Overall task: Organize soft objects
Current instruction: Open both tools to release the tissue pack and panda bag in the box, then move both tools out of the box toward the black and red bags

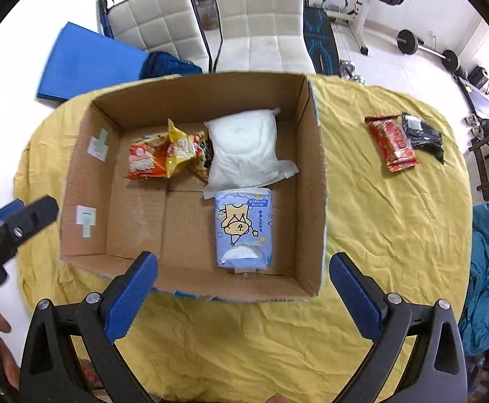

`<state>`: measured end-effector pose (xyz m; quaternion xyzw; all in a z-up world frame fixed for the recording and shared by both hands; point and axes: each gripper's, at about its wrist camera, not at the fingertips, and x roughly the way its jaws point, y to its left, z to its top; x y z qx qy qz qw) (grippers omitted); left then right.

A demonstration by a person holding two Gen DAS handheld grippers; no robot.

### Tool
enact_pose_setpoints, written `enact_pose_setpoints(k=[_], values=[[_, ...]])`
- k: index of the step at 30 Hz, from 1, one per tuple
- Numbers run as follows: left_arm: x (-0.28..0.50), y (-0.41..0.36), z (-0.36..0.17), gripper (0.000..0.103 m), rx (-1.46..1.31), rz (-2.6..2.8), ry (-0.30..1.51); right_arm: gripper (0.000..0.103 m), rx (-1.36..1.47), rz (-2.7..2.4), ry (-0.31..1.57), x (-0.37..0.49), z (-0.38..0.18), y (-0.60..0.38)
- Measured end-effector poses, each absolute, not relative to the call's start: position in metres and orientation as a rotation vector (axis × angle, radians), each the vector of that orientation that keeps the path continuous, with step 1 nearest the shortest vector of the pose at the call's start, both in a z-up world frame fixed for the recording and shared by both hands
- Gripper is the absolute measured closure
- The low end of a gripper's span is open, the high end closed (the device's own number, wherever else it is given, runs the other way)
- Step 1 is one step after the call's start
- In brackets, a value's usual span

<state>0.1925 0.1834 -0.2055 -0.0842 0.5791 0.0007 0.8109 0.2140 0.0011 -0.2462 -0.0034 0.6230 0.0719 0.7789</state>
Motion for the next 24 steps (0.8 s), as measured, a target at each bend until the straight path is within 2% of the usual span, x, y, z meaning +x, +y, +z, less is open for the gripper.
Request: enact_pose_setpoints(k=[8,24], values=[[0.166,0.179,-0.178,0.006,-0.157,0.031,1.196,0.000,0.021,0.178,1.276,0.191,-0.203,-0.009],[0.169,0.141,-0.153,0.006,-0.148,-0.004,1.164,0.000,0.063,0.195,1.246,0.180,-0.188,-0.044]])
